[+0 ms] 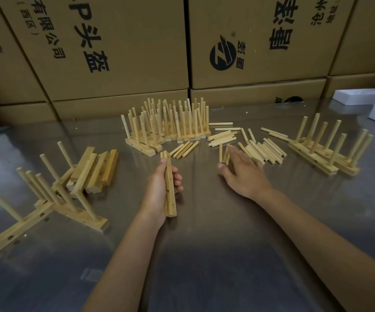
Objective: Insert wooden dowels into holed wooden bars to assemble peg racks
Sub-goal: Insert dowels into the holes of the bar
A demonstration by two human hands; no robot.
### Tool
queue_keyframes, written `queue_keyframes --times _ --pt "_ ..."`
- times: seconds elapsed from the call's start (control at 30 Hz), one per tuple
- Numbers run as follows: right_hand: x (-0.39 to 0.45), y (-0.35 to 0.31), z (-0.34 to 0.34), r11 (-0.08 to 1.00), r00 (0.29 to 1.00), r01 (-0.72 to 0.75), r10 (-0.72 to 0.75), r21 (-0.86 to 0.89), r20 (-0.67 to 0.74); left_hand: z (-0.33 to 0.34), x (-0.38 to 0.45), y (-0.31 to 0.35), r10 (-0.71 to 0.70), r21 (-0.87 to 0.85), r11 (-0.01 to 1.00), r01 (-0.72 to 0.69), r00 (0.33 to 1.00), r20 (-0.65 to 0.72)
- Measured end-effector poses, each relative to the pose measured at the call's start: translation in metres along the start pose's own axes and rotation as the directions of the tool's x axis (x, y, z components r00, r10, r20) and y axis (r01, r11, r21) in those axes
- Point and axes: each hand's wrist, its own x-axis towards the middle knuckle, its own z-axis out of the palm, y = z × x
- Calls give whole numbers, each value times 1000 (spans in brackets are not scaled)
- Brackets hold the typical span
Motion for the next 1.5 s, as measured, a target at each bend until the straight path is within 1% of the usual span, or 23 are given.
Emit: queue_keyframes --times 0.03,0.07,0.17,0.23,0.4,0.47,0.53,0.6,0.67,0.73,0.8,0.87,0.93,1.07,1.13,1.2,1.33,1.37,1.43,1.5 --pt "1 0 1 1000 1000 -9 8 23 2 0 0 1 -2 9 1000 2 1000 1" --pt "0 -1 3 1000 1000 -2 2 0 -26 -1 1 1 -5 23 1000 5 1000 4" --pt "-9 -6 3 986 986 65 -87 -151 -145 0 -1 2 -13 60 998 12 1000 11" --pt "-16 -9 -2 986 979 77 -102 -147 -174 0 -2 2 -20 72 997 19 1000 9" --pt "-39 -17 -11 999 965 39 -46 -32 -257 2 -2 2 -29 92 995 29 1000 5" --pt "-48 -18 -12 1000 965 14 -14 -2 -260 3 -2 1 -23 96 995 22 1000 7" --pt "-56 -16 -14 995 968 -24 47 95 -245 2 -4 1 -31 92 995 26 998 49" --pt "-62 -14 -16 967 969 -71 126 245 -215 -2 -6 0 -53 72 996 44 992 119" --pt "-66 -16 -20 938 964 -101 174 330 -200 -6 -10 1 -68 66 996 56 978 199" --pt "-67 -21 -28 933 963 -43 134 356 -234 -5 -14 2 -64 83 996 43 960 274" --pt "-69 -32 -35 919 967 74 30 388 -255 -1 -21 3 -46 103 995 12 943 329" --pt "-73 -43 -38 896 971 171 -84 409 -222 5 -27 3 -25 117 993 -22 925 379" --pt "-77 -48 -36 892 973 216 -161 397 -167 11 -32 1 -13 121 992 -43 907 422" --pt "-78 -44 -43 908 968 242 -201 341 -152 15 -38 -1 20 149 984 -94 900 436" --pt "-78 -42 -47 924 953 293 -259 247 -159 14 -40 -1 50 202 967 -153 897 440" --pt "-79 -40 -50 938 937 328 -309 109 -160 15 -41 -2 68 267 941 -208 889 453" --pt "-80 -37 -55 945 930 320 -326 -63 -171 16 -43 -5 117 376 873 -309 884 453" --pt "-80 -38 -55 946 932 315 -325 -80 -160 16 -42 -5 123 393 861 -323 881 456" --pt "-80 -37 -54 949 939 306 -314 -75 -143 16 -43 -7 95 405 862 -303 883 459" --pt "-80 -36 -52 959 950 282 -279 -4 -141 18 -43 -9 66 397 877 -271 887 458"
